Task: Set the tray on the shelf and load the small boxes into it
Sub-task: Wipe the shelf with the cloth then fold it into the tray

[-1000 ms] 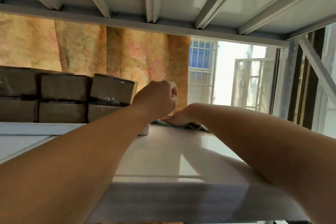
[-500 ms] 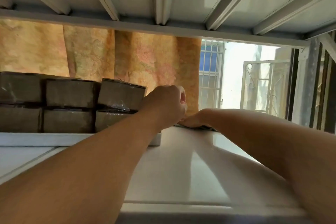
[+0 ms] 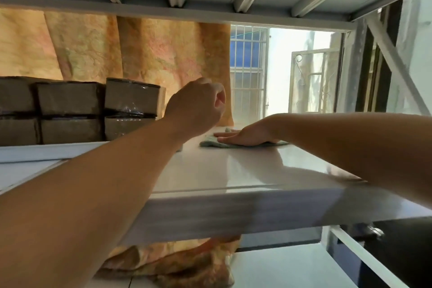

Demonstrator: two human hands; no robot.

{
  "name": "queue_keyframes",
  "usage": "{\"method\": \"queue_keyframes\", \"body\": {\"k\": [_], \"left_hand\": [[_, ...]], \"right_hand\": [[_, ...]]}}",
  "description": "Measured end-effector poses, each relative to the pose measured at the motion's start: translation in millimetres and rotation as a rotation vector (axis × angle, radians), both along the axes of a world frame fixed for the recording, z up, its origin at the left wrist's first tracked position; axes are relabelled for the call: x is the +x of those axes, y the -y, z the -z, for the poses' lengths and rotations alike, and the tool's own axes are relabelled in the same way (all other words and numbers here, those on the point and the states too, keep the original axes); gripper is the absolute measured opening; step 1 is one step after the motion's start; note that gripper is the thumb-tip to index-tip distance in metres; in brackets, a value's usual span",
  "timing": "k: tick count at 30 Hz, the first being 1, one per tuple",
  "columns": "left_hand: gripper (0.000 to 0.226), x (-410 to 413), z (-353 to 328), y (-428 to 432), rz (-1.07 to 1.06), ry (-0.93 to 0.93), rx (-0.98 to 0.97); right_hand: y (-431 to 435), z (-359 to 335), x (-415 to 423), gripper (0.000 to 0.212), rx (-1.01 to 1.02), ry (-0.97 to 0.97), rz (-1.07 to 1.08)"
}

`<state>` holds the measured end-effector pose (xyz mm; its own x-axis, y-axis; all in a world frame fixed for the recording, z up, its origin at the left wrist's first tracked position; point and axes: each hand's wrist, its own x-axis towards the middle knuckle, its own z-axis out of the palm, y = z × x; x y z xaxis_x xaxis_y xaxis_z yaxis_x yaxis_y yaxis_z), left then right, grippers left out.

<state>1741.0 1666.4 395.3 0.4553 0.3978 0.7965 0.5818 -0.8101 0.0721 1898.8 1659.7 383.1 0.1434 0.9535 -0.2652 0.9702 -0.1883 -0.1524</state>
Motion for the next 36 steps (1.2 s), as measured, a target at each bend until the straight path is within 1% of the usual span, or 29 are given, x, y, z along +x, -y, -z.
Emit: {"method": "queue_keyframes", "body": {"k": [4, 7, 12, 14, 15, 20, 26, 31, 36], "left_hand": [[0.015, -1, 3, 1, 0.031, -0.119, -0.052], [0.015, -13, 3, -12, -0.006, -0.161, -0.064], [0.016, -21, 10, -21, -0.045, -0.213, -0.110], [0.015, 2, 12, 21, 0.043, -0.180, -0.135], [0.015, 3, 11, 24, 0.057, -0.184, -0.135], [0.017, 8, 6, 23, 0.075, -0.252, -0.100], [0.016, 6, 0, 22, 0.103, -0.213, -0.077], [0.018, 36, -8, 39, 0.188, -0.212, -0.035], [0.021, 80, -10, 61, 0.280, -0.300, -0.022]], "right_hand": [[26, 0, -14, 0.057, 0.002, 0.002, -0.070], [29, 1, -36, 0.056, 0.005, 0.035, -0.122], [53, 1, -58, 0.056, -0.040, 0.029, -0.241], [115, 3, -46, 0.055, -0.007, 0.058, -0.229], [116, 6, -45, 0.056, 0.013, 0.021, -0.238], [113, 9, -40, 0.059, 0.073, 0.024, -0.178], [114, 11, -42, 0.061, 0.115, 0.038, -0.141], [131, 12, -11, 0.062, 0.135, 0.087, -0.096], [153, 15, 32, 0.063, 0.156, 0.154, 0.005]]}}
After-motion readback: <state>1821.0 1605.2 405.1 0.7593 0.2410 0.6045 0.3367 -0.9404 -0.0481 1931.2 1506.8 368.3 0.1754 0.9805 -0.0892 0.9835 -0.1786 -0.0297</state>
